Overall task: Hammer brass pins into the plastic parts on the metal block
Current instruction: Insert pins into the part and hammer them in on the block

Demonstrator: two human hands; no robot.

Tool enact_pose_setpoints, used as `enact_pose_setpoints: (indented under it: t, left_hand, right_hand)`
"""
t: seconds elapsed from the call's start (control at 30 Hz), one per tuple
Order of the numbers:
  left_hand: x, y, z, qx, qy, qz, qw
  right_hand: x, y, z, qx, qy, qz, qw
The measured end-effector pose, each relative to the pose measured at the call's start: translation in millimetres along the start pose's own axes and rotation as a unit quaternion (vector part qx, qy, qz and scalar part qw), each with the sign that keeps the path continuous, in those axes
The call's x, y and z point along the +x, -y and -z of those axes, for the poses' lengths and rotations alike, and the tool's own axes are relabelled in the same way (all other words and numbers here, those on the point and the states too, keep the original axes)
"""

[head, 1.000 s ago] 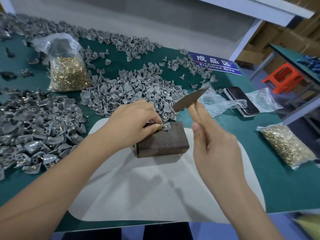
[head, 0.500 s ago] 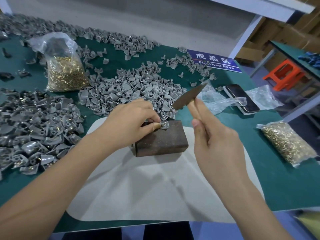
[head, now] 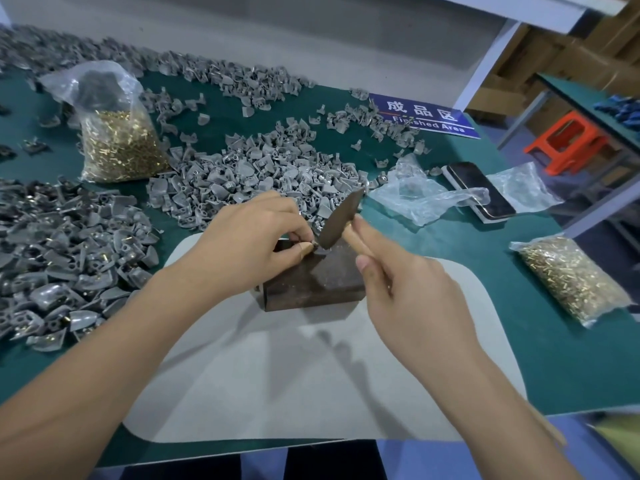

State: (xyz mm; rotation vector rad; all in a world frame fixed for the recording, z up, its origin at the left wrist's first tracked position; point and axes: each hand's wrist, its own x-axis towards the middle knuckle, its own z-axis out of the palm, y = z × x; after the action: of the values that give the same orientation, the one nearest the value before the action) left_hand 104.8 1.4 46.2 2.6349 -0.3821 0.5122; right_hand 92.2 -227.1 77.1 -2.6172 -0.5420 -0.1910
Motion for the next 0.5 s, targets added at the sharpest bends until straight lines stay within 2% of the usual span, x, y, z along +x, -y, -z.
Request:
enact_pose_setpoints:
  t: [0.1, 0.2, 0.27, 0.33, 0.43, 0.5]
  left_hand:
    - [0.9, 0.0, 0.2, -0.003, 0.003, -0.001, 1.0]
    - [0.4, -0.1, -0.5, -0.006, -0.002, 0.003, 1.0]
    - [0.1, -0.5, -1.2, -0.008, -0.005, 0.0, 1.0]
    - [0.5, 0.1, -1.5, -0.005, -0.002, -0.004, 1.0]
    - [0.0, 1.7, -2.6, -0.005, -0.006, -0.002, 1.0]
    - [-0.7, 3.0, -3.8, -0.018, -0.007, 0.006, 1.0]
  right_hand:
    - [-0.8, -1.4, -0.1, 0.039, -0.044, 0.008, 0.998]
    - [-4.5, -3.6, 0.6, 0.028, 0.009, 0.002, 1.0]
    - [-5.1, -8.7, 0.3, 0.014, -0.01, -0.002, 1.0]
    - [-7.8, -6.7, -2.3, 0.051, -0.044, 0.0, 0.998]
    - [-8.2, -3.8, -5.4, 0.037, -0.007, -0.004, 0.999]
    - [-7.8, -10.8, -0.8, 0.033, -0.006, -0.037, 0.999]
